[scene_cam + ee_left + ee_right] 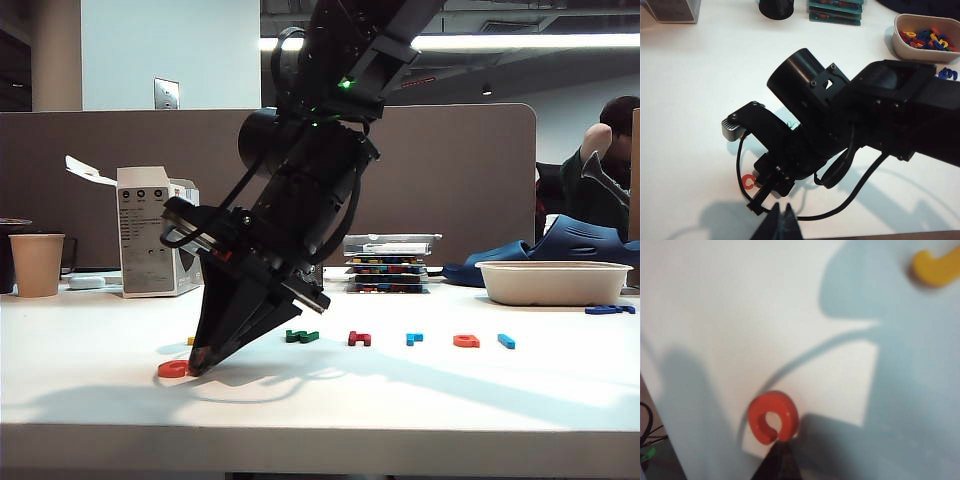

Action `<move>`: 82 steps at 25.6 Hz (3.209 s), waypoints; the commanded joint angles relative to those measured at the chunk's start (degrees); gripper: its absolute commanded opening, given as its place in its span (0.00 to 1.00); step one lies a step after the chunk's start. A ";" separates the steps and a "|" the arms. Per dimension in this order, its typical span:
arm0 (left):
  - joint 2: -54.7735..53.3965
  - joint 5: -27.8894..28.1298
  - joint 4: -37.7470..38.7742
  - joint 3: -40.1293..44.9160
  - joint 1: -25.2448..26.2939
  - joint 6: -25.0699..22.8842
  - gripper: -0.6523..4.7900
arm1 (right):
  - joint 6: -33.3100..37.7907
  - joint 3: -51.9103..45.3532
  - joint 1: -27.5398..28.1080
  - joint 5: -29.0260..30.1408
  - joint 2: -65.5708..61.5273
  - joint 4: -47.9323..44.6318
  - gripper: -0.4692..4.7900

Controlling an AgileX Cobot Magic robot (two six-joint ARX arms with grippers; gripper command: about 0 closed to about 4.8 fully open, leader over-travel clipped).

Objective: Select the appropriate letters from the row of letter magnets placed on the table to arrange into the word "car".

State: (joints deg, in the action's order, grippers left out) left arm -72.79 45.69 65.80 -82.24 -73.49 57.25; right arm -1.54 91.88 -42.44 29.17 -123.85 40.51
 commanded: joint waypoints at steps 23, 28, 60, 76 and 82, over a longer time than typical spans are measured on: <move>0.15 0.61 0.09 -0.11 0.04 -0.24 0.11 | 5.46 0.48 9.38 -15.23 8.94 0.57 0.08; 0.15 0.59 0.09 -0.11 0.04 -0.24 0.11 | 7.54 0.46 13.31 -15.58 8.85 1.97 0.08; 0.15 0.59 0.09 -0.11 0.04 -0.24 0.11 | 16.55 -2.49 17.55 -25.51 8.92 17.46 0.08; 0.15 0.59 0.09 -0.11 0.04 -0.24 0.11 | 16.55 -2.51 18.45 -27.36 8.90 16.24 0.08; 0.15 0.61 0.09 -0.11 0.04 -0.22 0.11 | 16.55 -2.51 18.82 -27.12 8.90 16.31 0.08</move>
State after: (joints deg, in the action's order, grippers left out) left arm -72.77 45.69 65.80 -82.24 -73.47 57.25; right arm 14.76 89.23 -23.49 2.09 -115.24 57.25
